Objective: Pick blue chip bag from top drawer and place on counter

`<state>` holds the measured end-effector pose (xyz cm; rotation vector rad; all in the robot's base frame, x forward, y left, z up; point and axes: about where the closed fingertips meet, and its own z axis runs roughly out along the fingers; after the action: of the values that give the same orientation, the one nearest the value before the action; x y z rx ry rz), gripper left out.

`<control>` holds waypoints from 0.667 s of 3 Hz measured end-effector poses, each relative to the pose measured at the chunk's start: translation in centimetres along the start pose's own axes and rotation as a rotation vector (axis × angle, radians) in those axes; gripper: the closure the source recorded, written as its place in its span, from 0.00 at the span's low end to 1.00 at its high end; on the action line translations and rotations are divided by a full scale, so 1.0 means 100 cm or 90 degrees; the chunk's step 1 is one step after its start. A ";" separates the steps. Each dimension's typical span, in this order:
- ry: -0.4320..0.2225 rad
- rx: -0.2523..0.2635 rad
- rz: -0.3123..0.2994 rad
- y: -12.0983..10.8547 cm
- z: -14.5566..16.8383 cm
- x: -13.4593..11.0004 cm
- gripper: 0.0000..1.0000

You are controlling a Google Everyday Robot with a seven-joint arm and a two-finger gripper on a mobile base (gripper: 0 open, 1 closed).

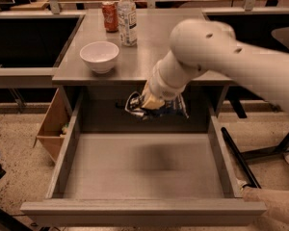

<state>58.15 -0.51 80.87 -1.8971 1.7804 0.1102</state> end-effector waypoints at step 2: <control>0.102 0.051 0.028 -0.085 -0.124 0.027 1.00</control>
Offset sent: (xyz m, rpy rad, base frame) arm 0.1042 -0.1232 0.2655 -0.1257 -0.2130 -0.2065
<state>62.93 -8.32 93.14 -1.8550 1.9028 -0.0987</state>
